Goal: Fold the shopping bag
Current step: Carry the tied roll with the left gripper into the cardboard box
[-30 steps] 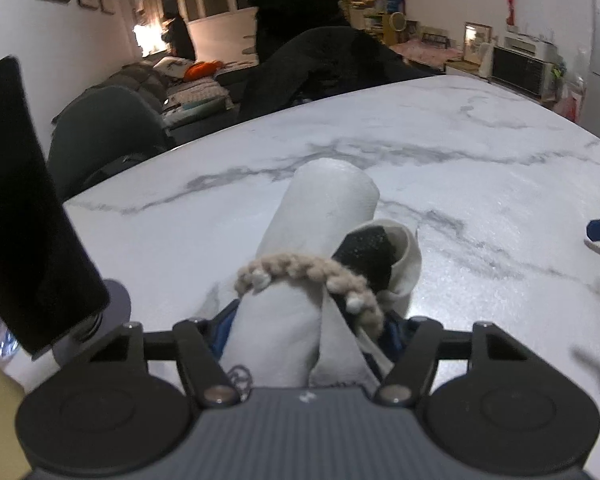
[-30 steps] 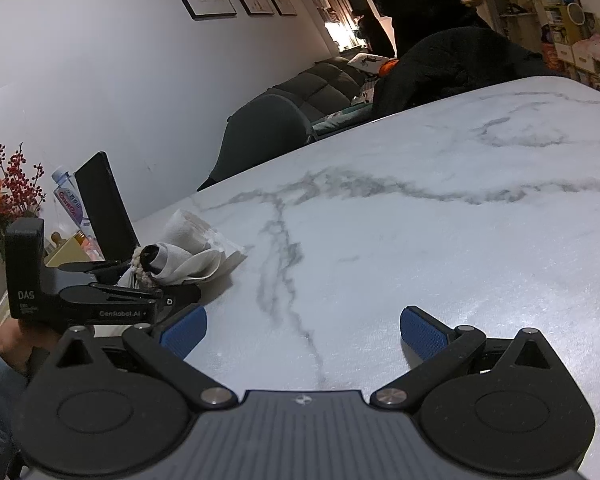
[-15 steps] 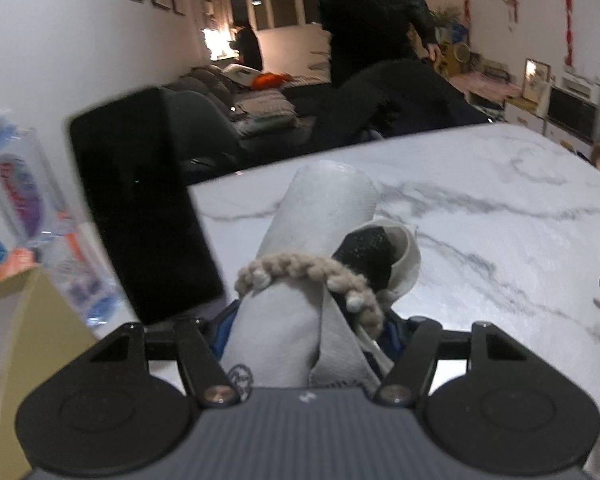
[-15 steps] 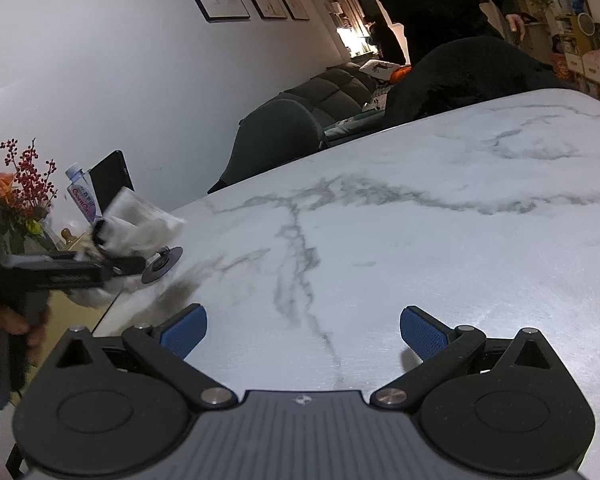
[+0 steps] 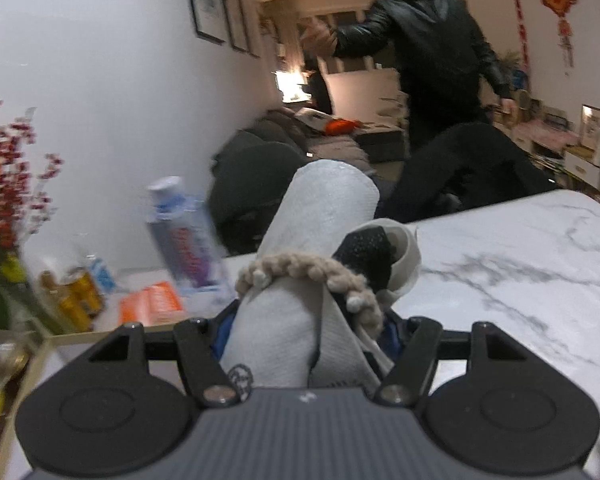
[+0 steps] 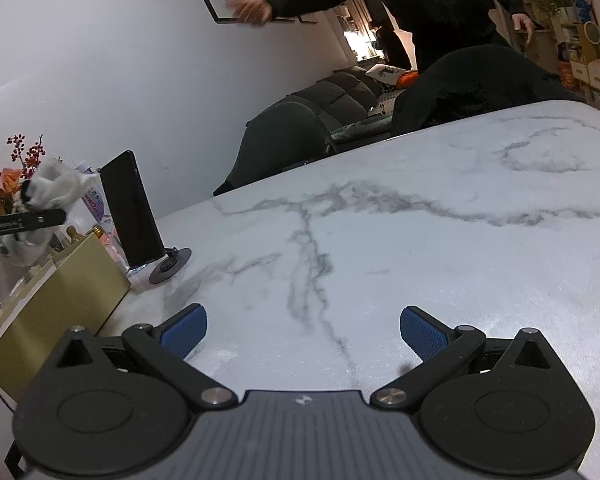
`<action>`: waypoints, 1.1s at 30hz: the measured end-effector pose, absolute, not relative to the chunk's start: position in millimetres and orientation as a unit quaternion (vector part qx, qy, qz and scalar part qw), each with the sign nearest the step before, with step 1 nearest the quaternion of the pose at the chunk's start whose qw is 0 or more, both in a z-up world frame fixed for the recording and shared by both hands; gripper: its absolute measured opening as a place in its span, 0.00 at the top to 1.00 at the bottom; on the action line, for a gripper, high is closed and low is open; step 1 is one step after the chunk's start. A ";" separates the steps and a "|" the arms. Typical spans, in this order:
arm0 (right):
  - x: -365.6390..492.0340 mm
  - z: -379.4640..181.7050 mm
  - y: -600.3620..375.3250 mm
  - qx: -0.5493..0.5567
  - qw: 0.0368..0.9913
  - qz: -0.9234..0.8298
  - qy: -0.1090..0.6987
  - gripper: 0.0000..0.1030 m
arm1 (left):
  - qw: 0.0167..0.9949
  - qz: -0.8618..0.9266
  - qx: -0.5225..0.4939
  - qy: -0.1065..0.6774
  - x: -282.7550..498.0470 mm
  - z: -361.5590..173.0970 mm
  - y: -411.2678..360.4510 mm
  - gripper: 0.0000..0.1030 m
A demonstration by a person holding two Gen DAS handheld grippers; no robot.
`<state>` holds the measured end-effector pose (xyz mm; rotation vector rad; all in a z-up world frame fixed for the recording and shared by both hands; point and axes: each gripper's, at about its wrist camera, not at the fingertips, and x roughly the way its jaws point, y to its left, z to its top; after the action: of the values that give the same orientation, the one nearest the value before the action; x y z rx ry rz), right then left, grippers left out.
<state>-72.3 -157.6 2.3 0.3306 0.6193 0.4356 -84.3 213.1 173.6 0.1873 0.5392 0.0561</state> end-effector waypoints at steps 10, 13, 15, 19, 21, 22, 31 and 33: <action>-72.4 1.4 -152.9 0.156 0.914 0.216 0.305 0.00 | 0.956 0.112 0.057 0.265 -101.0 182.1 281.0 0.38; -72.1 1.4 -150.9 0.151 0.915 0.217 0.305 0.00 | 0.949 0.127 0.050 0.284 -99.7 170.7 296.1 0.37; -72.9 1.9 -151.1 0.149 0.916 0.217 0.303 0.00 | 0.943 0.136 0.044 0.300 -94.1 162.5 308.3 0.37; -72.4 1.3 -152.7 0.150 0.917 0.213 0.303 0.00 | 0.932 0.147 0.026 0.330 -83.3 148.3 324.2 0.37; -71.9 0.7 -153.0 0.149 0.917 0.212 0.304 0.00 | 0.927 0.149 0.023 0.344 -77.7 141.0 329.6 0.38; -71.8 0.5 -152.9 0.149 0.917 0.212 0.305 0.00 | 0.925 0.152 0.023 0.348 -74.9 137.3 332.1 0.38; -68.7 1.9 -151.0 0.138 0.920 0.202 0.307 0.00 | 0.913 0.164 0.024 0.373 -70.8 120.8 337.4 0.31; -66.8 3.9 -151.1 0.134 0.922 0.191 0.309 0.00 | 0.911 0.174 0.029 0.372 -69.6 120.2 338.0 0.18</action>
<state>-66.8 -151.1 3.9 0.2758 0.6341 0.3928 -69.6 338.0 120.2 0.0597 0.7668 0.3577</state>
